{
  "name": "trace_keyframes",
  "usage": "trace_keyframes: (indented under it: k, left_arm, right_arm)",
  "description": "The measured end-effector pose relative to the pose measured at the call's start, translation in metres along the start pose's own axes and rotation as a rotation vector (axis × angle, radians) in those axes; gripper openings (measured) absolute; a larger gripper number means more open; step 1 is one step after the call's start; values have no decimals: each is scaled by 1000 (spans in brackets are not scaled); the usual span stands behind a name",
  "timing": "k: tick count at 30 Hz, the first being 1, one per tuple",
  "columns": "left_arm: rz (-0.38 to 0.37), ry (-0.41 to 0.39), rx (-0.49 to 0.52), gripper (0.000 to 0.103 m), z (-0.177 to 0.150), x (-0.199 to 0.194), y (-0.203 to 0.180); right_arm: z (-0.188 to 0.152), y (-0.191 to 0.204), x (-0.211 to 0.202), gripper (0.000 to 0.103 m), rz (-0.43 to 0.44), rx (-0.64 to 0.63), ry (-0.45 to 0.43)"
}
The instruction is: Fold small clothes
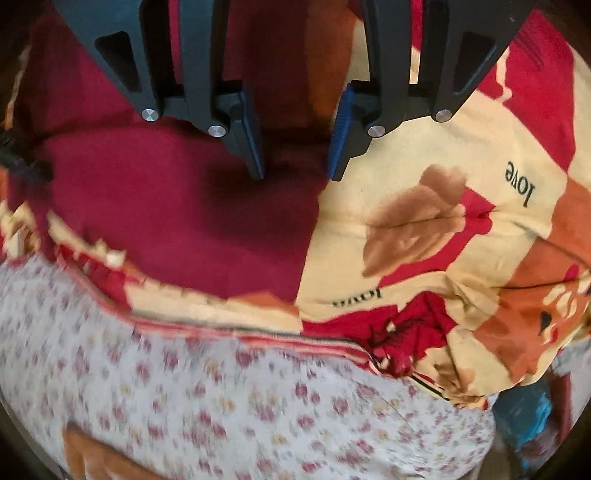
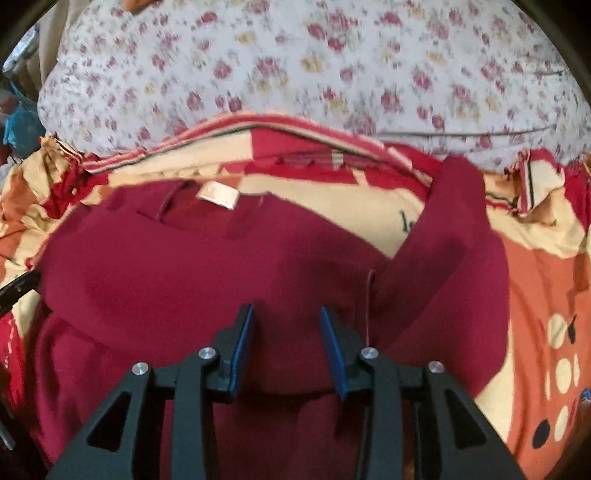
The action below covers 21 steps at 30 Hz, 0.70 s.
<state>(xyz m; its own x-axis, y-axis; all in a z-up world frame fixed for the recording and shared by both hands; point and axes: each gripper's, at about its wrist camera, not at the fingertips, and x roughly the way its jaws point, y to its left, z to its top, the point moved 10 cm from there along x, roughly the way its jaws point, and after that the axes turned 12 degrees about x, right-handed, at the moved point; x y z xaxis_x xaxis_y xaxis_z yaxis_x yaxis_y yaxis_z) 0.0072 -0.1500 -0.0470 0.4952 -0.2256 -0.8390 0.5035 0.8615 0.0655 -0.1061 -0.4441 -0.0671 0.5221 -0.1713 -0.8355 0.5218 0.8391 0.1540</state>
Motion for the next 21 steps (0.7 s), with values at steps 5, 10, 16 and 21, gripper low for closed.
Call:
trace_keyframes:
  k: [5,10,16,21]
  left_arm:
    - [-10,-13,-8,16,2,-7,5]
    - [-36,-72,-57,15,10,-28,9]
    - [-66,-77,-49,15,18,-32,-5]
    - [-67,-56,-20,15,19,-25,-17]
  right_arm:
    - [10,-9,-28,39,86,45,-17]
    - [46,-77,-74,59,33,155,-132]
    - [72,-126,-75,59,-1,253,-144]
    - [95,-109,-40,59,11,234,-104]
